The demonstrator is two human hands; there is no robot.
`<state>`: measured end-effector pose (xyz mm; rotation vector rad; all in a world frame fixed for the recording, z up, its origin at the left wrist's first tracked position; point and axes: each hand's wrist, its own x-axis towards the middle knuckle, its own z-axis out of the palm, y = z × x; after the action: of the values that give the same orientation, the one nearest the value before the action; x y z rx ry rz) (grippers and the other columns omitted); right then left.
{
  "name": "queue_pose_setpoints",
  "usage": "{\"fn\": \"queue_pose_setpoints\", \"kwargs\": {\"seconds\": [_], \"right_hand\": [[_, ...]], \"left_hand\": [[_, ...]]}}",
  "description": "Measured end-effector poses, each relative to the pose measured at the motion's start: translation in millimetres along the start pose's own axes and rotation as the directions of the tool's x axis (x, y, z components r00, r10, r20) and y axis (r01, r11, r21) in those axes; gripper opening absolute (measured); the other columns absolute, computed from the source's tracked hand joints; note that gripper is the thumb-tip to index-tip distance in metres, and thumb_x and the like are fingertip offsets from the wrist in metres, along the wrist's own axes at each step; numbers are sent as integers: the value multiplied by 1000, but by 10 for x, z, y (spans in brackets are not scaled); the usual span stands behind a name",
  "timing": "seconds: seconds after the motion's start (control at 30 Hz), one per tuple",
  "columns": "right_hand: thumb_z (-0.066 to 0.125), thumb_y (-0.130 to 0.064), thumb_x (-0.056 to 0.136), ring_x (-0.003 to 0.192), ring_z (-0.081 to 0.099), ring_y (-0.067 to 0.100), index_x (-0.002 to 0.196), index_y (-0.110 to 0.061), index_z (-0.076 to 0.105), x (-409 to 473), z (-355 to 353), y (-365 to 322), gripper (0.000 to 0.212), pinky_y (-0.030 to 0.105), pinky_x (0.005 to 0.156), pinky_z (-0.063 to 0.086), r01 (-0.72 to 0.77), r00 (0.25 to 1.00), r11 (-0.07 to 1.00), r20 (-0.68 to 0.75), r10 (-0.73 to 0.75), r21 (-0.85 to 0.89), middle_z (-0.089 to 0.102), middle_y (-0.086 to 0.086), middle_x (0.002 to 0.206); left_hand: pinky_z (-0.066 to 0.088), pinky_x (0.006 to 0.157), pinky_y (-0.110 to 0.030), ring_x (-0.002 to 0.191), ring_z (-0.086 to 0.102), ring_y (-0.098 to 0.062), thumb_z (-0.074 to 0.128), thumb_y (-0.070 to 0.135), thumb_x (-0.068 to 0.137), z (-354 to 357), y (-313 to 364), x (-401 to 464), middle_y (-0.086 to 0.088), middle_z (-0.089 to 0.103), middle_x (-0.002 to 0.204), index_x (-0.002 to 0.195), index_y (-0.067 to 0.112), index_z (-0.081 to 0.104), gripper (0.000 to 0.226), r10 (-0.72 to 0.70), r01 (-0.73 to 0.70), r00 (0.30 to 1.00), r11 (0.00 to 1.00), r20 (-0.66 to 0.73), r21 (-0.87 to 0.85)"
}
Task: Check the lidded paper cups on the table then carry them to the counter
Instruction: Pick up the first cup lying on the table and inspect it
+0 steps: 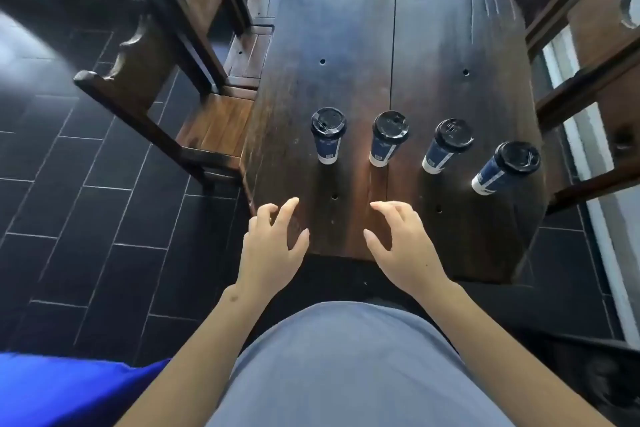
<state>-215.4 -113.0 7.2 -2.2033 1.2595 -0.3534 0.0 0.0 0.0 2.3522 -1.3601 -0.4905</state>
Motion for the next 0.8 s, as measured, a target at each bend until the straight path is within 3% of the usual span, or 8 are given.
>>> {"fn": "queue_pose_setpoints", "kwargs": {"seconds": [0.1,0.27,0.43,0.63,0.8], "right_hand": [[66,-38,96,127,53,13,137,-27,58,319,-85,61,43,16,94,39,8,998,1000,62,-9,23,55,-6,140],[64,-41,97,131,52,14,143,-27,51,895,-124,124,49,19,96,39,-23,982,1000,188,24,-10,50,-6,148],[63,-39,98,135,51,17,145,-25,48,1461,-105,112,52,30,108,44,-72,982,997,174,68,18,50,-3,148],[58,-33,101,131,55,21,145,-21,49,2206,-83,-100,47,38,109,48,-92,985,995,152,85,36,51,3,146],[52,-29,105,139,49,26,153,-23,42,2810,31,-186,49,39,113,40,-110,959,994,260,111,-17,46,5,155]], "left_hand": [[55,93,-45,115,54,-25,65,43,97,-1,86,247,-7,52,140,151,31,47,58,-61,61,998,998,-23,8],[51,99,-46,124,51,-28,63,45,98,-23,154,696,-8,48,147,155,32,42,62,-137,134,988,990,66,47],[48,106,-46,135,46,-32,63,47,99,-69,117,1321,-8,45,152,158,33,36,66,-134,137,978,991,159,-7],[50,102,-43,132,52,-31,66,48,97,9,124,2113,-10,48,148,158,31,33,71,-103,116,973,992,209,-49],[49,101,-40,121,60,-28,75,47,91,151,176,2538,-8,50,139,153,32,36,75,-109,161,948,975,300,-156]]}}
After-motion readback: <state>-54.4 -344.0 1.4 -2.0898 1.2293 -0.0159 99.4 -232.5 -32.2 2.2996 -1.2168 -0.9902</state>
